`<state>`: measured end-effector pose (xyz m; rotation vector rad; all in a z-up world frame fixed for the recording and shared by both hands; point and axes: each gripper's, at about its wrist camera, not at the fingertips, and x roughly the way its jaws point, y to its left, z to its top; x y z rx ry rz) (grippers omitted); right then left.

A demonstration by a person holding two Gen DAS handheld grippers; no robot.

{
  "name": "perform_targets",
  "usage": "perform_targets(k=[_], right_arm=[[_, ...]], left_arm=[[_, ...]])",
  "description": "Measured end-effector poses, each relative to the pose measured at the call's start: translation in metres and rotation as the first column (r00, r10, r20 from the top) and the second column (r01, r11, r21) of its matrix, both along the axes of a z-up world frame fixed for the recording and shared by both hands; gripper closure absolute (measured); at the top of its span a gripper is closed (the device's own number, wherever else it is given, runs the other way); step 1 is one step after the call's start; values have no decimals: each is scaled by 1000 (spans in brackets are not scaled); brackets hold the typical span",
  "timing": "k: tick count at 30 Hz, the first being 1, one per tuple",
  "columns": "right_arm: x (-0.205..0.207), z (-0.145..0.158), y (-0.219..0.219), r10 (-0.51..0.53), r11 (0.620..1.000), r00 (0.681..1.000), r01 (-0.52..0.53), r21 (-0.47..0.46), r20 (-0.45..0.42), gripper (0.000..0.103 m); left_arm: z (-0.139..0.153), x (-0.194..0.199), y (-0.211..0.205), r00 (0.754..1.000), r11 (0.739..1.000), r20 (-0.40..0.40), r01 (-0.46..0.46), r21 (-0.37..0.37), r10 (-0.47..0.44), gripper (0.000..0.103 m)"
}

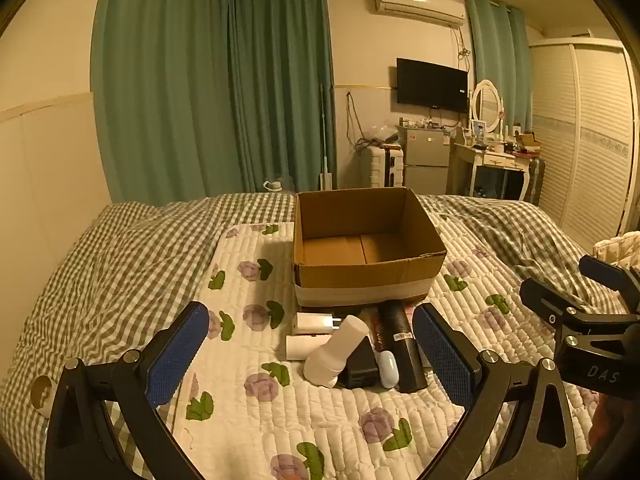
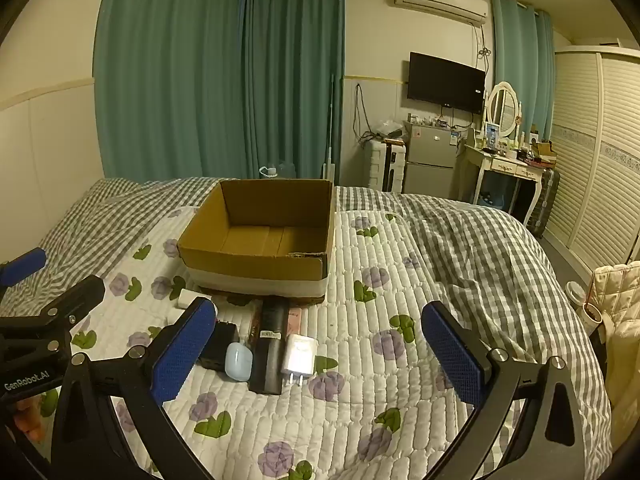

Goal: Organize rigid objects

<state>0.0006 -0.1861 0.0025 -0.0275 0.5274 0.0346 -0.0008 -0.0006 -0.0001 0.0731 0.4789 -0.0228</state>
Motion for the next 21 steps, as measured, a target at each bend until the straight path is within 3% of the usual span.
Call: perform_targets(k=[7,21], right_arm=[[0,-1,1,7,1000,1000,-7,1,-4,0],[1,-2,1,-3,1000,1000,3,-1,-7,0]], left_arm=[[-1,5,-16,1000,1000,-12,-1,0,1,0],[1,-2,1,1000,1000,5,8,-15,-8,0]])
